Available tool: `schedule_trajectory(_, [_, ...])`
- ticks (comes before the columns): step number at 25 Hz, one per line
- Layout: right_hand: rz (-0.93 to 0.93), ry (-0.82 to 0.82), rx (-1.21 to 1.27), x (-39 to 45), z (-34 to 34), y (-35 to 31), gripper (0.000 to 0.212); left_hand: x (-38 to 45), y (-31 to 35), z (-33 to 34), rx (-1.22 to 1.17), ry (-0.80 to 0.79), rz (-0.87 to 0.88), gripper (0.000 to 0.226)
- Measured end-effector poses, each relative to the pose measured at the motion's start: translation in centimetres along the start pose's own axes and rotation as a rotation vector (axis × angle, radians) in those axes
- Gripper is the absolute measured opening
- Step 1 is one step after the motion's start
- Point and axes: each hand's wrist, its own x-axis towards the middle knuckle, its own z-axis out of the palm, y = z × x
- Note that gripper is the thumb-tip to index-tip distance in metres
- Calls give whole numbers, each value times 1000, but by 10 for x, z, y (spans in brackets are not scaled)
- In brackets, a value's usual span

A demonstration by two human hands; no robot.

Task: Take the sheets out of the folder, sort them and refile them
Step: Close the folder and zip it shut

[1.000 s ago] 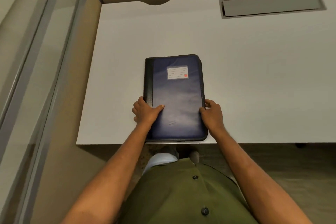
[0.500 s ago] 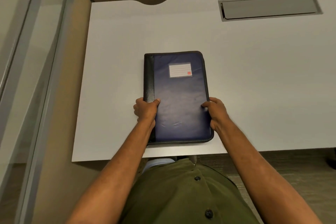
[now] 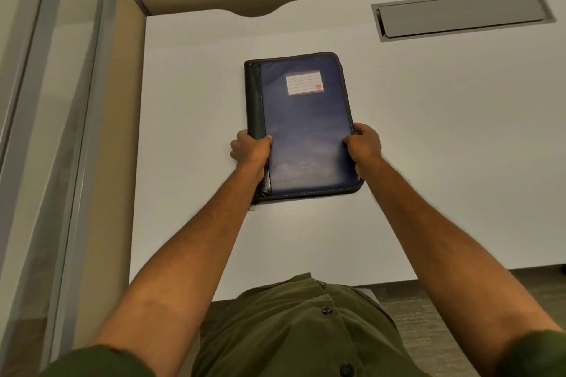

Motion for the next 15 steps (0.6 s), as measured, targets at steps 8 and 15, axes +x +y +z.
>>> schedule_trajectory(8, [-275,148,-225,-26,-4,10,51,-1,-22,-30,47,-140,115,49])
schedule_trajectory(15, [-614,-203,-72,-132,54,59,8,-37,-105,-91,240,-320,180,18])
